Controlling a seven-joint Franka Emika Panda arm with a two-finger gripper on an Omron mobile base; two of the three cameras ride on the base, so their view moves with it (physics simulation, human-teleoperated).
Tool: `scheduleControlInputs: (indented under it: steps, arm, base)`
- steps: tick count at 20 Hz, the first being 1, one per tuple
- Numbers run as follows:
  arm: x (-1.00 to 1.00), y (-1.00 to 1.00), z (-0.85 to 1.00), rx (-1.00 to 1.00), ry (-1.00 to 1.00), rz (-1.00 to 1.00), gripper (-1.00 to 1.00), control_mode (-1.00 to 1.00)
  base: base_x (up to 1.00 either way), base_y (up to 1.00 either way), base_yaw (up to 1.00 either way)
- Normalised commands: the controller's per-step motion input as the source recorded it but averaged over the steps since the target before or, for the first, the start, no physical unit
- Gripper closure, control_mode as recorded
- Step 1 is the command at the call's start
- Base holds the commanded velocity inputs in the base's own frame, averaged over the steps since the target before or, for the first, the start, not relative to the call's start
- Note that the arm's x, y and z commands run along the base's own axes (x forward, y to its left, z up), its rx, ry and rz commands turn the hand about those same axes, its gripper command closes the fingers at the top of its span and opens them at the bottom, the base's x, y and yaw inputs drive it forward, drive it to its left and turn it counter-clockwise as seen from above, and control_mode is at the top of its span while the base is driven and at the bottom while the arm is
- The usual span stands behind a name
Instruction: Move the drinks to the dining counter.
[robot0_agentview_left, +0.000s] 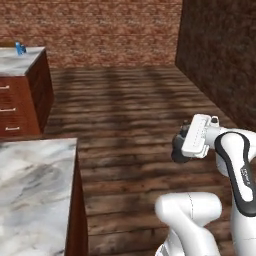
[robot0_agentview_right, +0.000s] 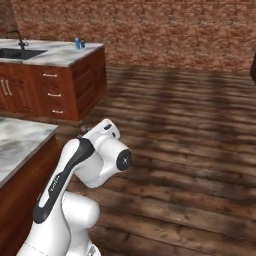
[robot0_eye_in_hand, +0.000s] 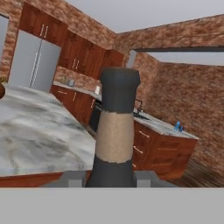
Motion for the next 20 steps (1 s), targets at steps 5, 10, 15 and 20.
scheduleControlInputs:
  steps: [5,10,15,20]
  arm:
    - [0.00,0.00,0.00,0.00,0.00,0.00,1.00,1.00]
    - [0.00,0.00,0.00,0.00,0.00,0.00,1.00,1.00]
    - [0.00,0.00,0.00,0.00,0.00,0.00,1.00,1.00]
    - [0.00,0.00,0.00,0.00,0.00,0.00,1.00,1.00]
  base:
    - [1.00,-0.32,0.00]
    - [1.00,-0.29,0.00]
    - [1.00,-0.22,0.01]
    - [1.00,-0.13,0.04]
